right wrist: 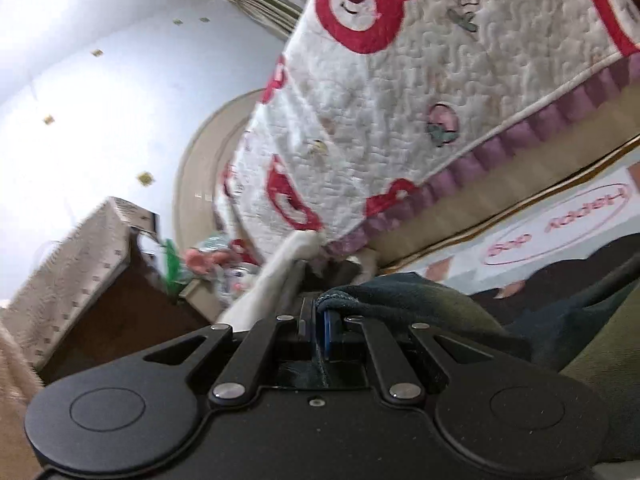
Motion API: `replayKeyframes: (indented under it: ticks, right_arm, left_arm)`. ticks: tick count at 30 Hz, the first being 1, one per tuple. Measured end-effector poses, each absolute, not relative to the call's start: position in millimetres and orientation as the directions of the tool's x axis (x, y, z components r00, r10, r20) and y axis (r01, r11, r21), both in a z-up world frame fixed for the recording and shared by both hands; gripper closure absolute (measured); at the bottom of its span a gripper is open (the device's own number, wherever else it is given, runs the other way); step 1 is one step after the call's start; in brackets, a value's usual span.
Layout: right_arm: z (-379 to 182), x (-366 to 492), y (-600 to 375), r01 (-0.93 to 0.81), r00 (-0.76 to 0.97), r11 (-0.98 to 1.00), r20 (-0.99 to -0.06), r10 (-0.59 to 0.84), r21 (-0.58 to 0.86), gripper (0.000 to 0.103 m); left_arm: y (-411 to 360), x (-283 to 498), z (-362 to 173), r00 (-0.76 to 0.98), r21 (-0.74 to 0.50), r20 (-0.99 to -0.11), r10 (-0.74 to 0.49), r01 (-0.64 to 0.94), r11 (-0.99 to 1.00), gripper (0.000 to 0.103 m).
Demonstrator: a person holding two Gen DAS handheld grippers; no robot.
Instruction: Fold clothes
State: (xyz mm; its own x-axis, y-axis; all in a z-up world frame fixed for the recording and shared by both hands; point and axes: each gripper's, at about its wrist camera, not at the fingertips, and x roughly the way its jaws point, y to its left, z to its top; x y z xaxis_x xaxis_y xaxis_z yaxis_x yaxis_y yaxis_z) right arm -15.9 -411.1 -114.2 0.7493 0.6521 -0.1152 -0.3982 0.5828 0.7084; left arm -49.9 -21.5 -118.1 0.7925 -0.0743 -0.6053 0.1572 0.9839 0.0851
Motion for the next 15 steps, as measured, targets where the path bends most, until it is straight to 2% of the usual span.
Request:
replayKeyframes:
  ticks: [1,2,3,5,6,9,11,13,14,15]
  right_arm:
    - [-113.9,-15.4,-409.4,-0.379,0.759,0.605,-0.139,0.636,0.700,0.096]
    - [-113.4,-13.1,-407.1,-0.360,0.766,0.630,-0.168,0.621,0.688,0.096]
    - [-112.4,-11.7,-404.9,-0.345,0.769,0.648,-0.191,0.610,0.679,0.096]
    - [-108.7,-13.4,-401.2,-0.344,0.768,0.654,-0.198,0.609,0.674,0.096]
    - [-106.8,-14.2,-399.4,-0.344,0.768,0.656,-0.201,0.608,0.672,0.096]
    - [-100.9,-23.2,-402.1,-0.375,0.753,0.591,-0.138,0.644,0.714,0.096]
    - [-95.1,-31.6,-406.2,-0.398,0.742,0.554,-0.098,0.663,0.731,0.096]
    - [-89.5,-39.0,-410.2,-0.414,0.738,0.539,-0.076,0.671,0.734,0.096]
    - [-86.7,-42.3,-411.9,-0.421,0.737,0.539,-0.071,0.672,0.730,0.096]
    - [-85.0,-44.8,-414.1,-0.424,0.738,0.543,-0.071,0.672,0.725,0.096]
  left_arm:
    - [-24.1,-53.9,-119.9,0.787,0.062,-0.606,-0.114,0.190,0.980,0.075]
    - [-31.2,-57.2,-123.3,0.782,0.066,-0.606,-0.144,0.230,0.971,0.054]
    - [-38.4,-60.6,-126.8,0.777,0.070,-0.605,-0.175,0.271,0.960,0.038]
    - [-60.0,-67.7,-134.4,0.774,0.128,-0.597,-0.211,0.351,0.927,0.033]
    - [-72.7,-69.7,-139.8,0.772,0.175,-0.599,-0.213,0.386,0.906,0.028]
    - [-110.0,-64.9,-161.2,0.788,0.338,-0.595,-0.159,0.424,0.840,0.015]
    - [-129.4,-57.2,-172.8,0.800,0.430,-0.596,-0.076,0.397,0.811,0.014]
    - [-136.7,-48.1,-173.8,0.802,0.451,-0.597,0.000,0.336,0.827,0.018]
    - [-133.7,-45.9,-168.7,0.800,0.418,-0.600,-0.010,0.324,0.849,0.036]
    - [-127.8,-43.9,-163.3,0.791,0.378,-0.611,-0.027,0.321,0.868,0.065]
